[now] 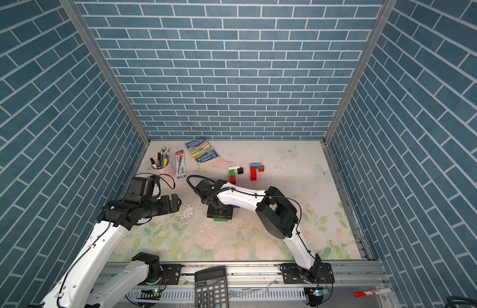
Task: Assemble the letter r with lego
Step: Pick up the lego brick from the center of the board.
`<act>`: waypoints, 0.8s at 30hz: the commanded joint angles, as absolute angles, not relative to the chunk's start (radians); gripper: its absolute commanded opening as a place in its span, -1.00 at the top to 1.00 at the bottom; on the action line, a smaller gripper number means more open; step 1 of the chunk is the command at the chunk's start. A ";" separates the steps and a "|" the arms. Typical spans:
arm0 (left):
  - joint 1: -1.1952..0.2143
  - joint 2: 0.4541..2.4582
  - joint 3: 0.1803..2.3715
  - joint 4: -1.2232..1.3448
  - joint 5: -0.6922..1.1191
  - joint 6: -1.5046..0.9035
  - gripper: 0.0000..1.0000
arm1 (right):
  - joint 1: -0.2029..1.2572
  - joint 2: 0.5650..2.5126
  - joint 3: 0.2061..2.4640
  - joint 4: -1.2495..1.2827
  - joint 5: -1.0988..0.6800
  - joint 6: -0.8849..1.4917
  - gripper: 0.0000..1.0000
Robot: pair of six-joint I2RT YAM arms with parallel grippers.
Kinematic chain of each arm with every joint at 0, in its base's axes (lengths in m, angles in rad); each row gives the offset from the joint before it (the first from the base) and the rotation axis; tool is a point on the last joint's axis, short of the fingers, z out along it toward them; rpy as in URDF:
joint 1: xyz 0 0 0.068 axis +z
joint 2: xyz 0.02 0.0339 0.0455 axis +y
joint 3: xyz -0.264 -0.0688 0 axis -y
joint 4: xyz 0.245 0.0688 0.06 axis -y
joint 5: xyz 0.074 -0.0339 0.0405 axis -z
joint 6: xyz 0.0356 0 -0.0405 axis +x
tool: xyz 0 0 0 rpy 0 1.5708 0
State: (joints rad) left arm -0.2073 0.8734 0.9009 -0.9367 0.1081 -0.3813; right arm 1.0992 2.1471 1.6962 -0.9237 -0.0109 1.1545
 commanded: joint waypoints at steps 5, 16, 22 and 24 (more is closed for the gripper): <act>-0.199 0.860 0.892 -0.934 0.094 -0.383 -0.99 | 1.105 2.182 1.723 -0.955 -0.016 1.165 -0.42; -0.198 0.860 0.892 -0.936 0.091 -0.384 -0.99 | 1.105 2.182 1.732 -0.971 -0.005 1.160 -0.19; -0.195 0.861 0.891 -0.935 0.090 -0.385 -0.99 | 1.108 2.162 1.733 -0.985 0.021 1.159 0.12; -0.194 0.861 0.891 -0.932 0.097 -0.383 -0.99 | 1.107 2.144 1.730 -0.995 0.032 1.153 0.17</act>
State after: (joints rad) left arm -0.2050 0.8677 0.9009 -0.9367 0.1017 -0.3817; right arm 1.0996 2.1693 1.7096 -0.9443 -0.0051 1.1458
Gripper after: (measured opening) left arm 0.996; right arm 0.649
